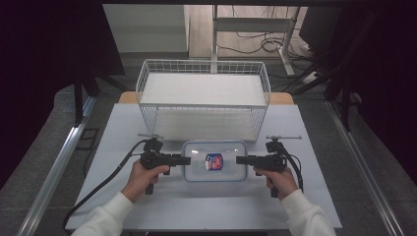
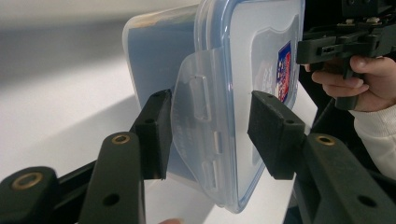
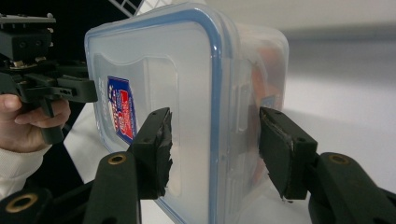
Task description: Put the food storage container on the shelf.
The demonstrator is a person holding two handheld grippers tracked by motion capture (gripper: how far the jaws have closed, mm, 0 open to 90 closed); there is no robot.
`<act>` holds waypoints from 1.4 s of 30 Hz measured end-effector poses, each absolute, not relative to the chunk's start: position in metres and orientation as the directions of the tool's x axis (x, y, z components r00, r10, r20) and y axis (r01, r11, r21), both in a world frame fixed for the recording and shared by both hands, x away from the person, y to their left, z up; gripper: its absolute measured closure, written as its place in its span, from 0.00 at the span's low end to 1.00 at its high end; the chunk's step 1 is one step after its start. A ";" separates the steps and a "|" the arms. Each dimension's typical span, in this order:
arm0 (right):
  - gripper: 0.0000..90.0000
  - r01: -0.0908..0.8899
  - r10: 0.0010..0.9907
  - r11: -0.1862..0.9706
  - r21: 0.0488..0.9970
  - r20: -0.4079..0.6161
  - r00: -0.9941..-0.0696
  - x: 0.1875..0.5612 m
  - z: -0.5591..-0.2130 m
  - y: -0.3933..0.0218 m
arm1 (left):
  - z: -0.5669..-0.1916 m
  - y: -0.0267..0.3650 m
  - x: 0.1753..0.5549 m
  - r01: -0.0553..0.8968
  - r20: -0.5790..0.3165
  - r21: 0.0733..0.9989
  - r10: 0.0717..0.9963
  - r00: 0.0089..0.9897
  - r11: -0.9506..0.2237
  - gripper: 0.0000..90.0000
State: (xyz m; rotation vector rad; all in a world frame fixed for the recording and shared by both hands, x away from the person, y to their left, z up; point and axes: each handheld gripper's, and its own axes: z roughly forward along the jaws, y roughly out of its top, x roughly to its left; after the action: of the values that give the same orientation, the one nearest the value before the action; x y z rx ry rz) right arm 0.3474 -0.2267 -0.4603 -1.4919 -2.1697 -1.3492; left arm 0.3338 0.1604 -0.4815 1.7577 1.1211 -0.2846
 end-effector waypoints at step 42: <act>0.46 0.807 0.672 -0.029 0.590 0.609 -0.421 0.437 -0.492 -0.186 | -0.510 0.188 0.416 0.811 -0.675 0.582 0.593 0.438 0.063 0.52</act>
State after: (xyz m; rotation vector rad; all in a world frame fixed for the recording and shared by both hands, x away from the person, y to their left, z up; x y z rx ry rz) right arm 0.4370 -0.1858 -0.4919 -1.6049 -2.0852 -1.4428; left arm 0.4155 0.1879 -0.5103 1.6271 1.2492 -0.2561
